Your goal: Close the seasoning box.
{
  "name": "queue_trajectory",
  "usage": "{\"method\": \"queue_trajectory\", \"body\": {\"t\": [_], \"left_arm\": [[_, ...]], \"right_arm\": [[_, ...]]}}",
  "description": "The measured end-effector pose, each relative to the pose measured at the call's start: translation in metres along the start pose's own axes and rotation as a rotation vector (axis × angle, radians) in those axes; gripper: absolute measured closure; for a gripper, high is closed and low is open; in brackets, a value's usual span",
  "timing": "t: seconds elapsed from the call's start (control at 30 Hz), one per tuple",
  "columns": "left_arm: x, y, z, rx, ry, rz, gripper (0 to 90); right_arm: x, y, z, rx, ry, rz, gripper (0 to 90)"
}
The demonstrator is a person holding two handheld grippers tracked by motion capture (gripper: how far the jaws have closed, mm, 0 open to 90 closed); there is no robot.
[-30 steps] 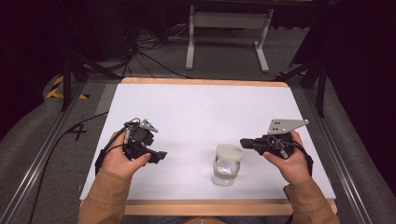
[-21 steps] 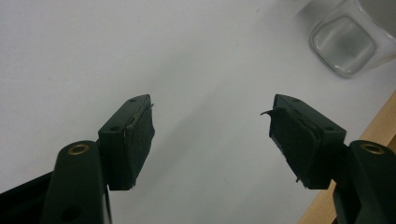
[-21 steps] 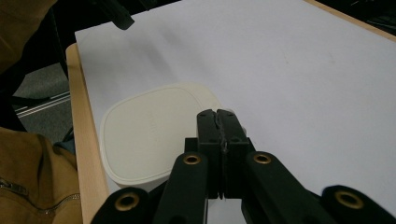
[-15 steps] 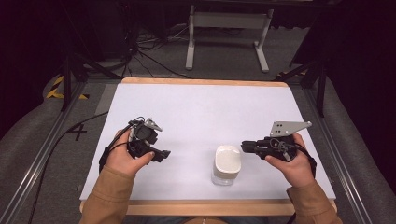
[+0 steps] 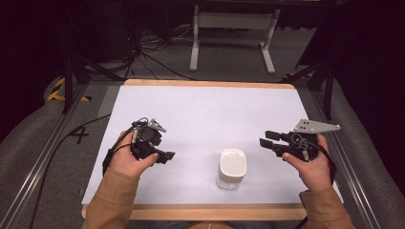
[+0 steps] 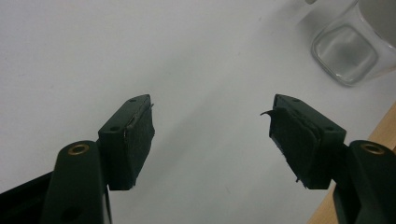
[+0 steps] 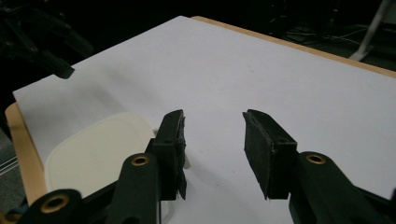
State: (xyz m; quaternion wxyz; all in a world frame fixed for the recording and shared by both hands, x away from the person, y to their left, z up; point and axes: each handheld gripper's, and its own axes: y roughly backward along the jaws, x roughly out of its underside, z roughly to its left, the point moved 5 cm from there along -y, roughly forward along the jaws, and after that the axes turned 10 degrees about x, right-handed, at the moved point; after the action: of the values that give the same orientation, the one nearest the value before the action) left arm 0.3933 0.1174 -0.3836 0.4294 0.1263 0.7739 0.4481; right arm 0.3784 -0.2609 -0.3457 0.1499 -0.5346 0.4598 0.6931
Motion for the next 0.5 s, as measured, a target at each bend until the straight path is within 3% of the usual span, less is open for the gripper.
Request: {"method": "queue_trajectory", "body": {"t": [0.5], "left_arm": [[0.002, -0.002, 0.003, -0.003, 0.009, -0.001, 31.1]], "right_arm": [[0.016, 0.001, -0.035, 0.132, -0.021, 0.067, 53.8]]}}
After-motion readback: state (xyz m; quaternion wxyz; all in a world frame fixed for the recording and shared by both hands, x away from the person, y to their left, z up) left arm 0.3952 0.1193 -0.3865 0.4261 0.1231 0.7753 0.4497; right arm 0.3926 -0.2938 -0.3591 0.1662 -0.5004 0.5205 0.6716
